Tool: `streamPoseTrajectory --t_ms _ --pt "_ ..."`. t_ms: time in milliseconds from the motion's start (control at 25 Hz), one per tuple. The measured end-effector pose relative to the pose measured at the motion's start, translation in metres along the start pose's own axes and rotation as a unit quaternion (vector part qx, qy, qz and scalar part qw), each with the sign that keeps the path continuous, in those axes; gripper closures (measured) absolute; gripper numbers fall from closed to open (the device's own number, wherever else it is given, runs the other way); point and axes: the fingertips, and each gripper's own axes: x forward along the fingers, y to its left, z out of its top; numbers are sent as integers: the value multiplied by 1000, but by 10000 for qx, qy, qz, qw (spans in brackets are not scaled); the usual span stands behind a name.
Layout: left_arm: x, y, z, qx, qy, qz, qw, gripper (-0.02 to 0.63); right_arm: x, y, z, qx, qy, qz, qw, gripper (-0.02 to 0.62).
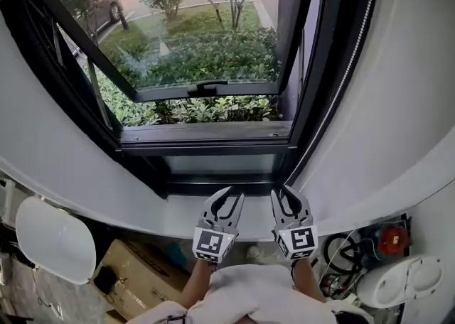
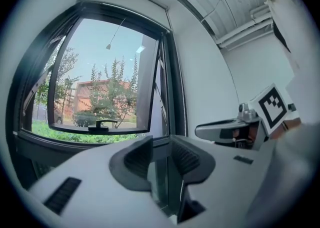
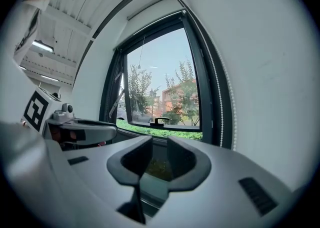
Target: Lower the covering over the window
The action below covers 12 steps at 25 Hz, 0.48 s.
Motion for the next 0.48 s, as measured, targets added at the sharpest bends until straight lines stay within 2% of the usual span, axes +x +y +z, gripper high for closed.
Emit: streamPoseTrajectory --t_ms 280,480 --pt "36 -10 6 51 -7 -118 9999 494 9 -21 5 86 -103 -2 9999 509" --pt "58 -17 12 101 -42 -332 9994 494 9 -33 11 179 -195 -209 9994 509"
